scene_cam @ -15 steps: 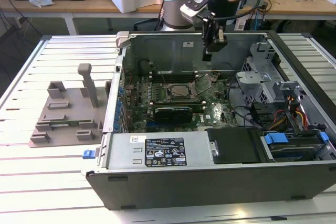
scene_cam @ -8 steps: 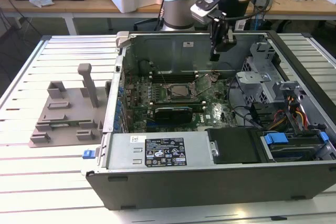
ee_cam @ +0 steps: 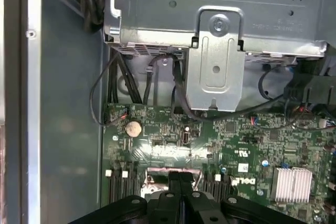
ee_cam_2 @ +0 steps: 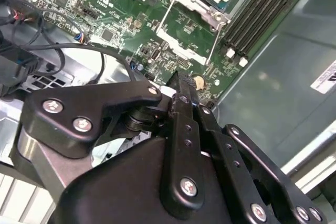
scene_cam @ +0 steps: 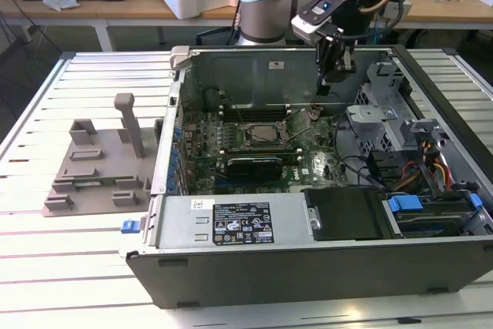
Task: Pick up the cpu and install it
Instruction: 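Close the cpu cover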
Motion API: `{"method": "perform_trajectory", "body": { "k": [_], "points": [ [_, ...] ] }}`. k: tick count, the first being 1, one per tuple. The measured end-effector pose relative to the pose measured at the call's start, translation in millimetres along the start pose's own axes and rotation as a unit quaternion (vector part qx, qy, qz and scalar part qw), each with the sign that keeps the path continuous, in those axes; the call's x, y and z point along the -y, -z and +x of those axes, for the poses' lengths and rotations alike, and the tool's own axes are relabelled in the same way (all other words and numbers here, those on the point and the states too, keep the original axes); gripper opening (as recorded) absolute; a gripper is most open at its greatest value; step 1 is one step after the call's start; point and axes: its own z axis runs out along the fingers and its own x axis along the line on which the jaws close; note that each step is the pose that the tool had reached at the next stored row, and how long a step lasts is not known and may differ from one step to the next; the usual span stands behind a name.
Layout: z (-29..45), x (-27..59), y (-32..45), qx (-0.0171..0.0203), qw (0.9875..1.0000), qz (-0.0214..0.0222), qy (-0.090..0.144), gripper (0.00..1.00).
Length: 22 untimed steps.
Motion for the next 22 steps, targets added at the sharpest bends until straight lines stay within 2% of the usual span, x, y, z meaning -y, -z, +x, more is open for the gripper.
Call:
{"method": "perform_trajectory", "body": {
  "k": [4,12,15,20,22],
  "points": [
    [0.0,-5.7,-12.9,0.0001,1.0000,0.0002,0.000,0.11],
    [0.3,-9.0,-35.8,0.0000,1.0000,0.0002,0.000,0.11],
    [0.7,-10.1,-49.6,0.0000,1.0000,0.0002,0.000,0.11],
    [2.1,-6.0,-61.0,0.0001,1.0000,0.0002,0.000,0.11],
    [2.4,-3.1,-62.7,0.0001,1.0000,0.0002,0.000,0.11]
  ]
}}
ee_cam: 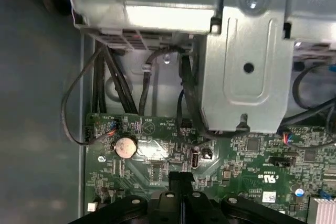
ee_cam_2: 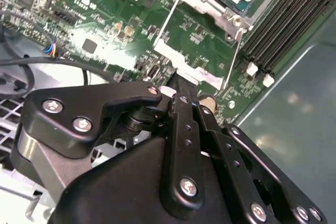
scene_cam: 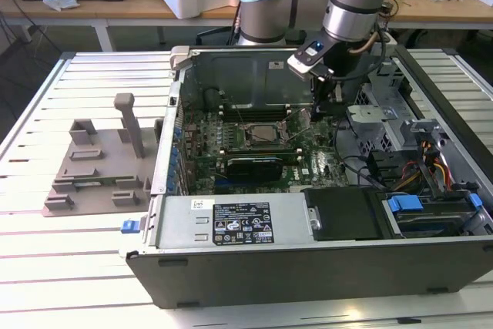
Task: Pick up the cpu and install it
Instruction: 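Close the cpu cover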
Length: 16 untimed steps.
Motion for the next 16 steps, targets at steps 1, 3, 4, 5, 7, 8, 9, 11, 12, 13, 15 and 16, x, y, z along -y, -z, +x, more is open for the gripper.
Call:
{"method": "perform_trajectory", "body": {
  "k": [1,3,4,5,7,8,9,11,12,13,15,16],
  "points": [
    [0.1,3.1,-0.3,-0.0001,1.0000,-0.0001,0.000,0.11],
    [0.3,7.7,-0.6,0.0000,1.0000,-0.0006,0.000,0.11],
    [0.5,10.8,-0.9,0.0000,1.0000,-0.0012,0.000,0.11],
    [0.6,12.8,-1.1,0.0000,1.0000,-0.0016,0.000,0.11],
    [0.9,17.7,-1.5,0.0001,1.0000,-0.0023,0.000,0.11],
    [1.0,20.3,-1.7,0.0001,1.0000,-0.0026,0.000,0.11],
    [1.1,22.0,-1.8,0.0001,1.0000,-0.0027,0.000,0.11],
    [1.3,25.7,-2.1,0.0001,1.0000,-0.0030,0.000,0.11],
    [1.4,27.1,-2.2,0.0001,1.0000,-0.0031,0.000,0.11],
    [1.5,29.3,-2.3,0.0001,1.0000,-0.0032,0.000,0.11],
    [1.5,31.6,-2.5,0.0001,1.0000,-0.0032,0.000,0.11],
    [1.7,33.2,-2.7,0.0001,1.0000,-0.0032,0.000,0.11]
  ]
}}
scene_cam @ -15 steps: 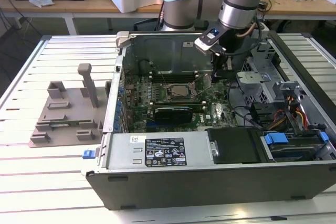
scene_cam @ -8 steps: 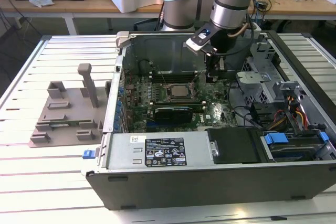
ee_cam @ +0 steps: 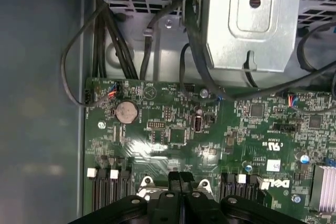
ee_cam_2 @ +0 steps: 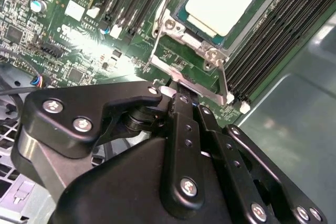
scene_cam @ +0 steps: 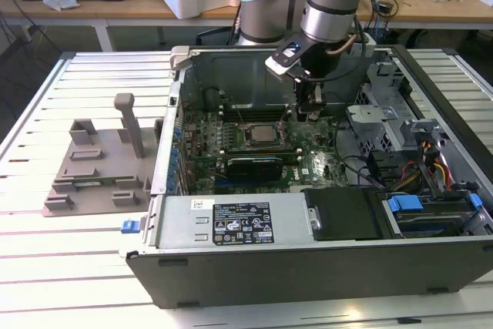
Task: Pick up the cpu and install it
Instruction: 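Close the cpu cover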
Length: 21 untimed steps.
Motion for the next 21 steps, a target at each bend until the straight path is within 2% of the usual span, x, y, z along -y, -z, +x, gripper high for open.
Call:
{"method": "perform_trajectory", "body": {
  "k": [5,21],
  "points": [
    [0.3,7.0,-0.5,0.0000,1.0000,0.0000,0.000,0.11],
    [1.1,20.5,-1.6,0.0000,1.0000,0.0000,0.000,0.11]
  ]
}}
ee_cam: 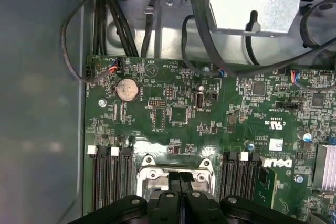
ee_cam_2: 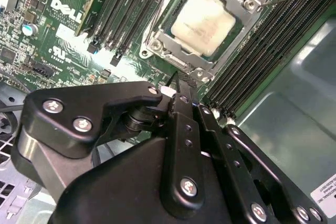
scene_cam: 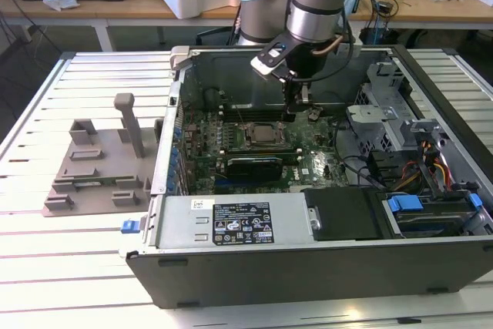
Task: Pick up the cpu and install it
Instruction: 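Close the cpu cover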
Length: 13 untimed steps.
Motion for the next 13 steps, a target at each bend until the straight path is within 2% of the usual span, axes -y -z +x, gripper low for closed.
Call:
{"method": "perform_trajectory", "body": {
  "k": [2,5,13],
  "points": [
    [0.1,1.2,-0.2,-0.0001,1.0000,0.0000,0.000,0.11],
    [0.7,12.6,-5.5,0.0000,1.0000,0.0000,0.000,0.11],
    [1.7,30.3,-11.0,0.0000,1.0000,0.0000,0.000,0.11]
  ]
}}
